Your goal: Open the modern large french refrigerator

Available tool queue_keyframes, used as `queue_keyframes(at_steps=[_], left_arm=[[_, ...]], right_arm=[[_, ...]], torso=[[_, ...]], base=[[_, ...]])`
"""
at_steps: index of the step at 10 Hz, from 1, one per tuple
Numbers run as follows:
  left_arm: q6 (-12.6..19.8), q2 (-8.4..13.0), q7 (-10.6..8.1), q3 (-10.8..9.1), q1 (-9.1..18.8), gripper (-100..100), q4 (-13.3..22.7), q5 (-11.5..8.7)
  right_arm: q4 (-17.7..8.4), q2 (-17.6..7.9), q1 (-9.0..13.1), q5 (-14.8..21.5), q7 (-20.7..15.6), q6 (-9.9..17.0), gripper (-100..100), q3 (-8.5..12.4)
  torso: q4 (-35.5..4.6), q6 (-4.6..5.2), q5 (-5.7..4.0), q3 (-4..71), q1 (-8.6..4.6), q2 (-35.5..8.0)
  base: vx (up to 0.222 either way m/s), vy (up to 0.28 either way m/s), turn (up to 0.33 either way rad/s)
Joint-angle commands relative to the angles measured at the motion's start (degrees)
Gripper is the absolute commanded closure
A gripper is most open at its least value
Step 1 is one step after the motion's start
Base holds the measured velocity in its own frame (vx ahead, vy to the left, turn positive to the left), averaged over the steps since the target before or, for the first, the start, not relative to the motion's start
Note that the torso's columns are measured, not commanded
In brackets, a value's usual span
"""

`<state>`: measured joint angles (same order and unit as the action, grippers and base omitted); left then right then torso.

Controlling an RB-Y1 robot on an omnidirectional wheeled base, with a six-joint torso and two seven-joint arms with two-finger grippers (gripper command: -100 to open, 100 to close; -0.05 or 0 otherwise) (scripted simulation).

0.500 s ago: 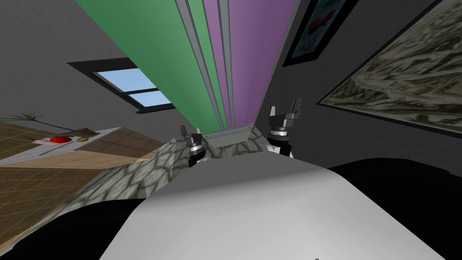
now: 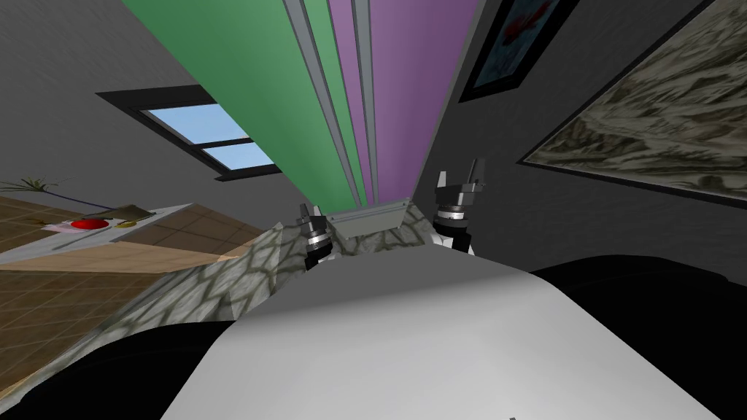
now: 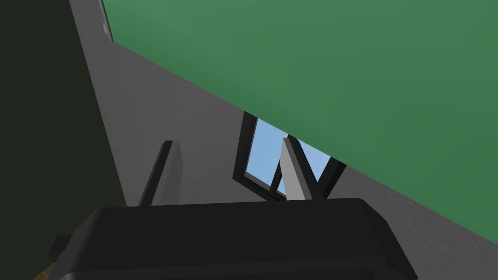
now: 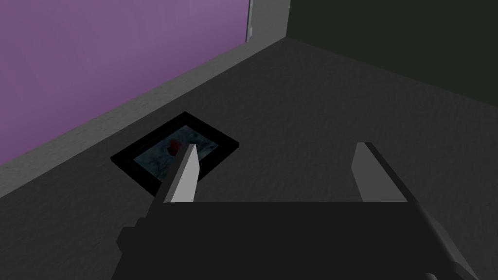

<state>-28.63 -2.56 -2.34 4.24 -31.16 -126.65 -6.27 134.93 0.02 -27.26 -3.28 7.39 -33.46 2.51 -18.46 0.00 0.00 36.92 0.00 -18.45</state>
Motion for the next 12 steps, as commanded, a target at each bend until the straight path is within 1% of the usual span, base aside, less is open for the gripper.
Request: queue_keyframes(at_steps=[1,4,5,6,7,9,12], left_arm=[[0.00,0.00,0.00,0.00,0.00,0,0.00,0.00],[0.00,0.00,0.00,0.00,0.00,0,0.00,0.00],[-0.28,2.21,-0.01,0.04,0.13,-100,0.47,0.04],[-0.55,3.78,-0.02,0.09,0.25,-100,0.97,0.08],[-0.91,5.33,-0.03,0.14,0.42,-100,1.63,0.13],[-1.87,8.00,-0.06,0.30,0.88,-100,3.39,0.27],[-3.78,10.72,-0.12,0.60,1.79,-100,6.93,0.54]], right_arm=[[0.00,0.00,0.00,0.00,0.00,0.00,0,0.00],[0.00,0.00,0.00,0.00,0.00,0.00,0,0.00],[0.00,0.00,0.00,0.00,0.00,0.00,0,0.00],[-0.02,0.00,0.00,0.00,0.00,0.00,0,0.00],[-0.02,0.00,-0.01,0.00,0.00,0.00,0,0.00],[-0.02,0.00,-0.01,0.00,0.00,0.00,0,0.00],[-0.02,0.01,-0.01,0.00,0.00,0.00,0,0.00]], torso=[[-4.23,0.00,0.00,8.44,0.00,-4.24],[-16.92,0.00,0.00,33.81,0.00,-16.93],[-21.14,0.00,0.00,42.27,0.00,-21.16],[-23.03,0.00,0.00,46.23,0.00,-23.07],[-23.58,0.00,0.00,47.36,-0.01,-23.58],[-23.79,0.00,-0.01,47.68,-0.02,-23.75],[-23.82,0.00,-0.01,47.67,-0.03,-23.80]], base=[[0.000,0.000,0.000],[0.000,0.000,0.000],[0.015,-0.007,-0.010],[0.021,-0.013,-0.016],[0.028,-0.017,-0.020],[0.038,-0.022,-0.022],[0.053,-0.033,-0.031]])
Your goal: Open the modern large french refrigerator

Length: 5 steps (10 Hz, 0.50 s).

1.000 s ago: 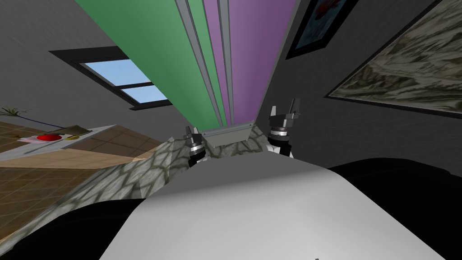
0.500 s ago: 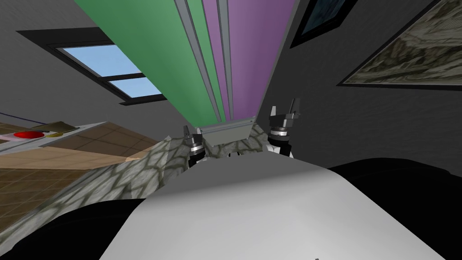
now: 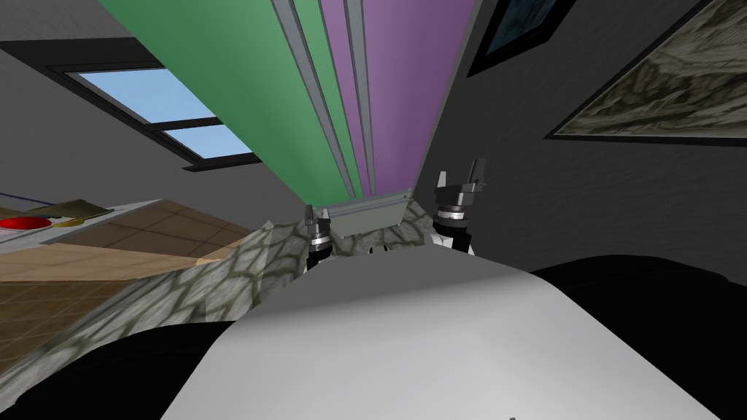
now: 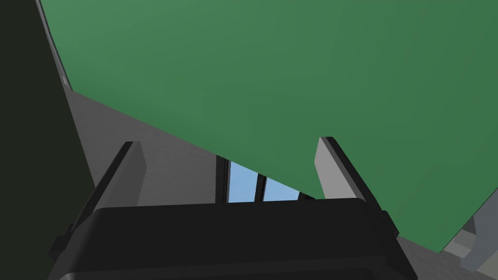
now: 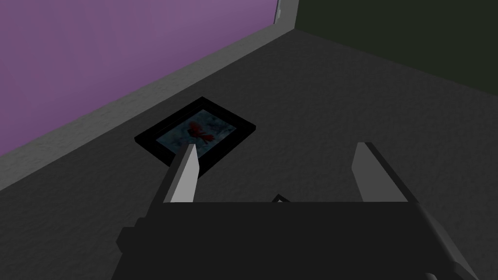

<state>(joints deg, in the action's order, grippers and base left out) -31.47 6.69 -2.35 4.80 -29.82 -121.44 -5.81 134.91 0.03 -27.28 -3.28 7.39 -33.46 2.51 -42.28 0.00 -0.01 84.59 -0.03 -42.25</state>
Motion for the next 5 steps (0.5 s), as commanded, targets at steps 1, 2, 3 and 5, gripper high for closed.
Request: queue_keyframes(at_steps=[1,2,3,5], left_arm=[[-1.67,2.11,-0.13,0.16,0.80,-100,3.09,0.19],[-2.43,2.64,-0.16,0.28,1.17,-100,4.52,0.30],[-3.23,3.09,-0.18,0.40,1.56,-100,6.02,0.41],[-4.90,3.83,-0.24,0.67,2.37,-100,8.97,0.66]], right_arm=[[0.00,0.00,0.00,0.00,0.00,0.00,0,0.00],[0.00,0.00,0.00,0.00,0.00,0.00,0,0.00],[0.00,0.00,0.00,0.00,0.00,0.00,0,0.00],[0.00,0.00,0.00,0.00,0.00,0.00,0,0.00]], torso=[[-0.01,0.00,0.00,-0.01,0.01,-0.02],[0.00,0.00,0.01,0.00,0.03,-0.01],[0.01,0.00,0.01,0.01,0.03,0.02],[0.00,0.00,0.01,0.00,0.04,0.00]], base=[[0.065,-0.034,-0.040],[0.079,-0.036,-0.037],[0.075,-0.043,-0.041],[0.092,-0.041,-0.047]])
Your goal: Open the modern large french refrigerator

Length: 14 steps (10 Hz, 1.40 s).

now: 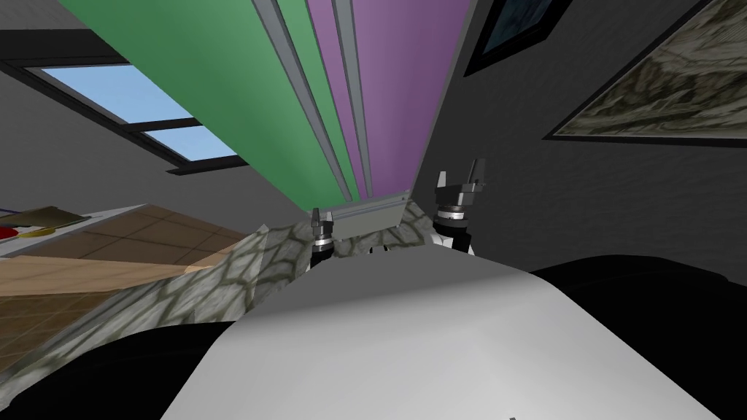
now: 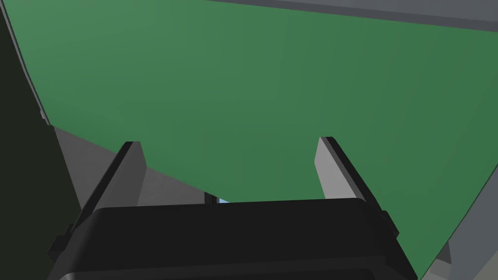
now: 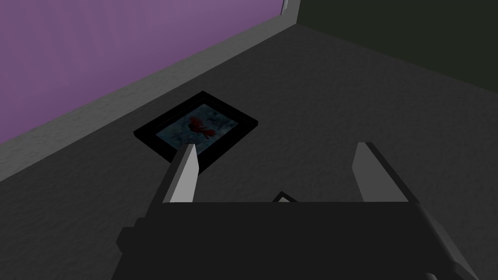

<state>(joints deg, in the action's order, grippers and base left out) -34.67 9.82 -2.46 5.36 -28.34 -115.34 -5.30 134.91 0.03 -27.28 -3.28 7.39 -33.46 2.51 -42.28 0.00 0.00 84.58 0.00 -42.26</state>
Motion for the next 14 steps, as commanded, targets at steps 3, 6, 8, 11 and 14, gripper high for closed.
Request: queue_keyframes(at_steps=[3,6,8,11,14], left_arm=[[-4.43,1.56,-0.21,0.53,2.23,-100,7.94,0.55],[-6.43,1.98,-0.28,0.85,3.20,-100,11.94,0.83],[-8.54,2.22,-0.34,1.18,4.20,-100,15.79,1.14],[-10.74,2.23,-0.41,1.53,5.23,-100,19.82,1.45],[-12.96,2.04,-0.49,1.88,6.26,-100,23.78,1.76]], right_arm=[[0.00,0.00,0.00,0.00,0.00,0.00,0,0.00],[0.00,0.00,0.00,0.00,0.00,0.00,0,0.00],[0.00,0.00,0.00,0.00,0.00,0.00,0,0.00],[0.00,0.00,0.00,0.00,0.00,0.00,0,0.00],[0.00,0.00,0.00,0.00,0.00,0.00,0,0.00]], torso=[[-0.02,0.00,-0.01,-0.05,-0.03,-0.09],[-0.02,-0.01,0.01,-0.04,0.05,-0.08],[-0.01,0.01,0.00,-0.01,-0.02,-0.01],[-0.01,-0.01,-0.01,-0.03,0.00,-0.07],[0.01,0.00,-0.01,0.01,-0.06,0.01]], base=[[0.078,-0.050,-0.045],[0.068,-0.030,-0.033],[0.083,-0.037,-0.057],[0.076,-0.047,-0.034],[0.085,-0.044,-0.044]])
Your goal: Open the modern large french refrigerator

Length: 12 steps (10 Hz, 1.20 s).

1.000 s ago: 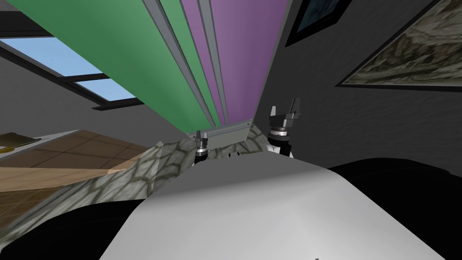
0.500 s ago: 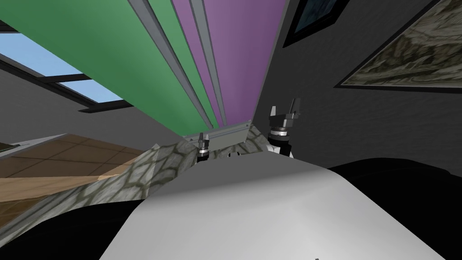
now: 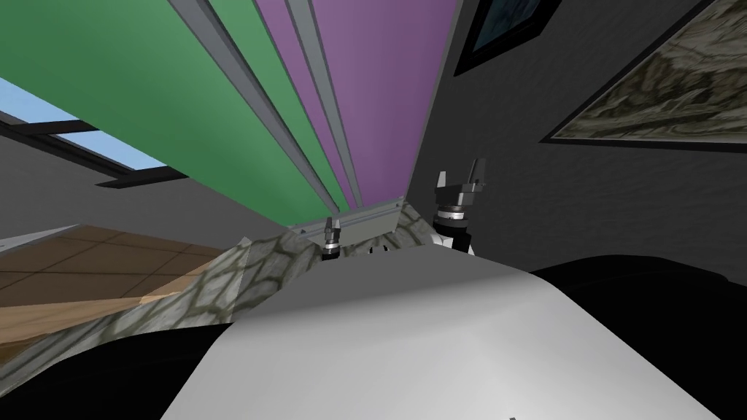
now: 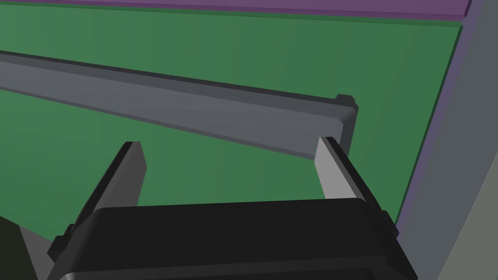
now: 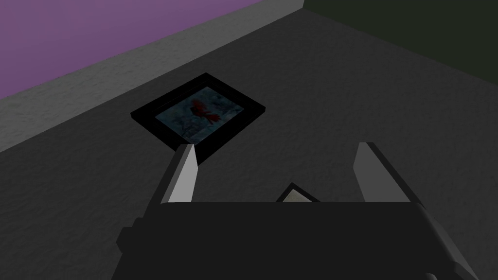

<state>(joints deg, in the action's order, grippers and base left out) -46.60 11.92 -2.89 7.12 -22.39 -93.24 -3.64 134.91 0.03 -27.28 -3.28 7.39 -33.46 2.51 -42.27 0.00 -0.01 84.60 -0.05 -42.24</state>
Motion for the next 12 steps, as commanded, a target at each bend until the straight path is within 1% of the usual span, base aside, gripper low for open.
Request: queue_keyframes(at_steps=[1,5,6,9,12], left_arm=[[-2.14,-0.24,-0.09,0.30,0.81,-100,3.64,0.26],[-6.36,-1.54,-0.23,0.97,2.73,-100,10.83,0.84],[-6.36,-1.54,-0.23,0.97,2.73,-100,11.04,0.84],[-9.21,-2.99,-0.32,1.42,4.03,-100,16.04,1.24],[-11.64,-4.68,-0.40,1.80,5.13,-100,20.31,1.57]], right_arm=[[0.00,0.00,0.00,0.00,0.00,0.00,0,0.00],[0.00,0.00,0.00,0.00,0.00,0.00,0,0.00],[0.00,0.00,0.00,0.00,0.00,0.00,0,0.00],[0.00,0.00,0.00,0.00,0.00,0.00,0,0.00],[0.00,0.00,0.00,0.00,0.00,0.00,0,0.00]], torso=[[-0.02,-0.01,0.00,-0.05,0.06,-0.09],[0.00,0.00,-0.01,0.00,-0.02,0.00],[-0.01,0.00,0.00,-0.02,0.02,-0.03],[-0.03,0.00,0.02,-0.05,0.07,-0.07],[-0.01,0.00,0.01,-0.02,0.04,-0.02]], base=[[0.069,-0.027,-0.034],[0.100,-0.041,-0.055],[0.073,-0.033,-0.017],[0.075,-0.026,-0.043],[0.087,-0.030,-0.041]])
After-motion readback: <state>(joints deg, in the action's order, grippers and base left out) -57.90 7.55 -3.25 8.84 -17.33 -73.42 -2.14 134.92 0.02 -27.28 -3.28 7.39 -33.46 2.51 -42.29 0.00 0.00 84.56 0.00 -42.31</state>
